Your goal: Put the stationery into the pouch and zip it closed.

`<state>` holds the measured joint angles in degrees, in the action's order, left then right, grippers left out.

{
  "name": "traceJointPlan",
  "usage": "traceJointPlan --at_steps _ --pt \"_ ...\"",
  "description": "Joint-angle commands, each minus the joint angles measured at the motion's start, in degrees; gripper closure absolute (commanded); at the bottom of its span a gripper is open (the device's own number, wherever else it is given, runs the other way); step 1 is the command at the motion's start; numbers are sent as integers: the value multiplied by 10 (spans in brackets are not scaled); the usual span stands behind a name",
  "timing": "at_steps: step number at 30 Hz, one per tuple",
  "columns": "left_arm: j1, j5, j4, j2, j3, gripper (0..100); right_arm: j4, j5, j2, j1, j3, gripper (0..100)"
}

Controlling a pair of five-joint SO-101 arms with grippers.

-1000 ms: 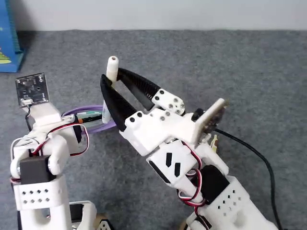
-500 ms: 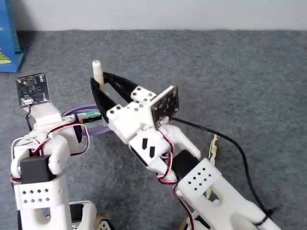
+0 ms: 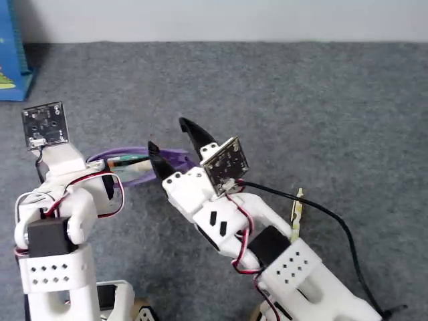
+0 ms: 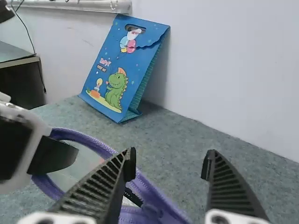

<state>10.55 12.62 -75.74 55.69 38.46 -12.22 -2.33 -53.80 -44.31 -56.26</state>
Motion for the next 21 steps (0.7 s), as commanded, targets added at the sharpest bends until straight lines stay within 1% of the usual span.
traceJointPlan --at_steps 1,5,7,10,12,14,21 --pt "-2 -4 14 9 -21 989 -70 -6 -59 6 53 811" --pt "-2 -4 14 9 -20 989 -157 -5 -114 7 78 822" --pt "-2 -4 14 9 -20 989 -203 -5 -132 22 90 822" --pt "-2 -4 14 9 -20 989 -278 -6 -142 69 109 822" --pt "-2 -4 13 9 -17 989 -327 -25 -142 112 118 822" --pt "-2 -5 14 10 -15 989 -363 -48 -142 154 119 823" --pt "-2 -5 14 10 -15 989 -484 -68 -124 258 114 823"
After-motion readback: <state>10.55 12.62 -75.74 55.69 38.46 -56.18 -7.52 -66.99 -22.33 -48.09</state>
